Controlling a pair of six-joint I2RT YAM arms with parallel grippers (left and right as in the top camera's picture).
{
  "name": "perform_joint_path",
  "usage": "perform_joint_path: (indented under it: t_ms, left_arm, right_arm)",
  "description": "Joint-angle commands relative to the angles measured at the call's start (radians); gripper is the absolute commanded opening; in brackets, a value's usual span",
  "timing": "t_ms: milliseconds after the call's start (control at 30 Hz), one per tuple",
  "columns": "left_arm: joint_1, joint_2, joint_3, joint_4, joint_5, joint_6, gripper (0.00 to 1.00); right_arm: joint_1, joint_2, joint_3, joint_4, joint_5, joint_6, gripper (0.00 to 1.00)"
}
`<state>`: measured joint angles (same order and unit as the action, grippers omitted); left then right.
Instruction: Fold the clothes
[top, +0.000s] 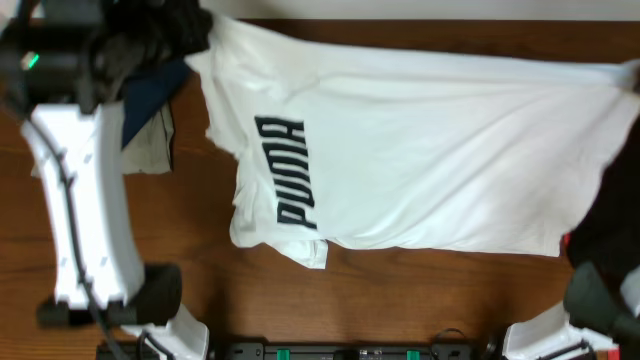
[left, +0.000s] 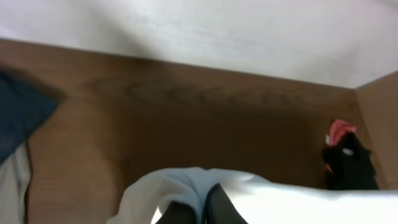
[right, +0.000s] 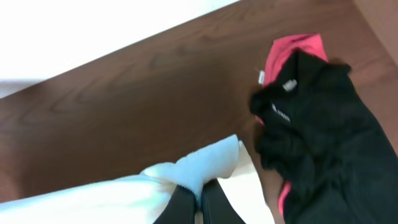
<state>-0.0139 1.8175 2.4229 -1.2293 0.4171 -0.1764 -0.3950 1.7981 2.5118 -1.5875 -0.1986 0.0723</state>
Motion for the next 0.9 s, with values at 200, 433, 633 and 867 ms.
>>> perform_joint_path:
  t_ms: [200,433,633,867]
  left_arm:
    - [0.057,0.175,0.008,0.549,0.029,-0.188,0.06]
    - [0.168,0.164,0.057,1.036,0.224,-0.473,0.06]
    - [0.233,0.161,0.166,0.985,0.407,-0.474,0.06]
    - [0.217,0.165,0.156,0.061,0.438,0.029,0.06]
  right_arm:
    - [0.037,0.178,0.005,0.558,-0.213,0.159,0.01]
    - [-0.029,0.116,0.016,0.901,-0.233,0.356,0.01]
    - [-0.069,0.035,0.016,0.821,-0.220,0.290,0.01]
    - [-0.059,0.084,-0.021,0.316,-0.003,0.071,0.01]
